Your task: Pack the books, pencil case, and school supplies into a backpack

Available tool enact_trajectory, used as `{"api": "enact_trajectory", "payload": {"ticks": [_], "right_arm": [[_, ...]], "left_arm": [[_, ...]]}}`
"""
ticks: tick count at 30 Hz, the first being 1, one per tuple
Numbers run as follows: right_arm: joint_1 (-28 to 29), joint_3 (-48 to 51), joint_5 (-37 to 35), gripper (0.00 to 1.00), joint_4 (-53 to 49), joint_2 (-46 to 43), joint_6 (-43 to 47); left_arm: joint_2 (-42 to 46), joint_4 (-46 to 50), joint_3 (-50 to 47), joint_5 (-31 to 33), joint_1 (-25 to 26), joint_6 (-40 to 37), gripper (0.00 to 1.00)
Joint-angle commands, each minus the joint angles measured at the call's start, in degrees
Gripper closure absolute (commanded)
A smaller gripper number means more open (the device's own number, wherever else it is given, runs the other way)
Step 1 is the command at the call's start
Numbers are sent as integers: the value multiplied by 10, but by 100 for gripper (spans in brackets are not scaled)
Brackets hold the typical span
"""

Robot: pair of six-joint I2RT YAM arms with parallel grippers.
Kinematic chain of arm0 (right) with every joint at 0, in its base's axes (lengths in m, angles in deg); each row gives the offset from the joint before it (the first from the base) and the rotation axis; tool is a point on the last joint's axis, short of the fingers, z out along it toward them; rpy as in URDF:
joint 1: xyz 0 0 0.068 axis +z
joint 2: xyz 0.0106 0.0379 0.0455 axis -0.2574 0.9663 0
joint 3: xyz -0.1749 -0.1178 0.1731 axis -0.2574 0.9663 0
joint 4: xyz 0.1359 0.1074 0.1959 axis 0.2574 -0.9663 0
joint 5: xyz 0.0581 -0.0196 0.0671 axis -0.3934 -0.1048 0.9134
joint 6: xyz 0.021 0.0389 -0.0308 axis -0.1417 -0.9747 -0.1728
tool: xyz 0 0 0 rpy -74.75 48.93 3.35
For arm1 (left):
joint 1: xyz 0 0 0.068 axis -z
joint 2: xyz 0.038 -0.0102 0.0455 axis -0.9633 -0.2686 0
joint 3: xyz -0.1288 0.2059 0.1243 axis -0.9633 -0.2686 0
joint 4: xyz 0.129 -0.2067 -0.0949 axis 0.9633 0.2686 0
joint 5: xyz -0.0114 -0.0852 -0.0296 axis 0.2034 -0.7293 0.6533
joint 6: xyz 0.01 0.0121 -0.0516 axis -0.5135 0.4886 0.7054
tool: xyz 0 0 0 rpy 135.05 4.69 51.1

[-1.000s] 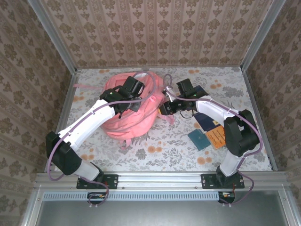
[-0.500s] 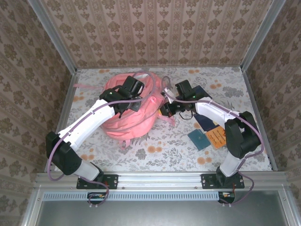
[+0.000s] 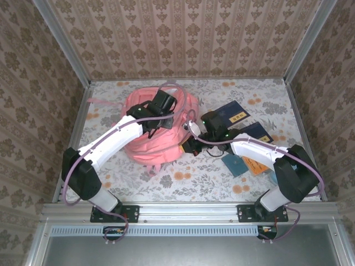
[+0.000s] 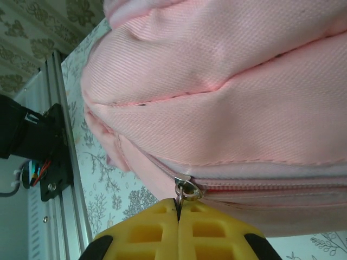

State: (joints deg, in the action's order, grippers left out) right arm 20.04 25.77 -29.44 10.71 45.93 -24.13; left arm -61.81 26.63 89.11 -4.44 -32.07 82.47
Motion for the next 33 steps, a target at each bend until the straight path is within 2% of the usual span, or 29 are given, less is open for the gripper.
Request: {"api": "enact_trajectory", "payload": {"ticks": [1,4,8,12,18,23,29,33], "right_arm": [[-4,20,-24,99,58,-34,-34],[-21,37,-88,86,61,-48,-61],[-37,27,-103,61,41,-39,-84],[-54,10,-109,51,45,-25,-158],[-90,-33,-128,41,11,-1,-336],[-94,-53,-59,39,31,49,-446],[-95,-80,-45,39,19,82,-503],[-94,-61,13,40,112,98,-559]], "left_arm": [[2,-75,27,15,-4,25,100],[17,-83,16,-5,-5,6,100],[26,-86,12,-40,-7,-8,100],[27,-83,11,-41,-10,-19,100],[30,-83,3,-61,-17,-33,100],[29,-89,1,-76,-19,-34,100],[30,-90,-3,-81,-21,-29,100],[30,-92,-2,-84,-21,-27,100]]}}
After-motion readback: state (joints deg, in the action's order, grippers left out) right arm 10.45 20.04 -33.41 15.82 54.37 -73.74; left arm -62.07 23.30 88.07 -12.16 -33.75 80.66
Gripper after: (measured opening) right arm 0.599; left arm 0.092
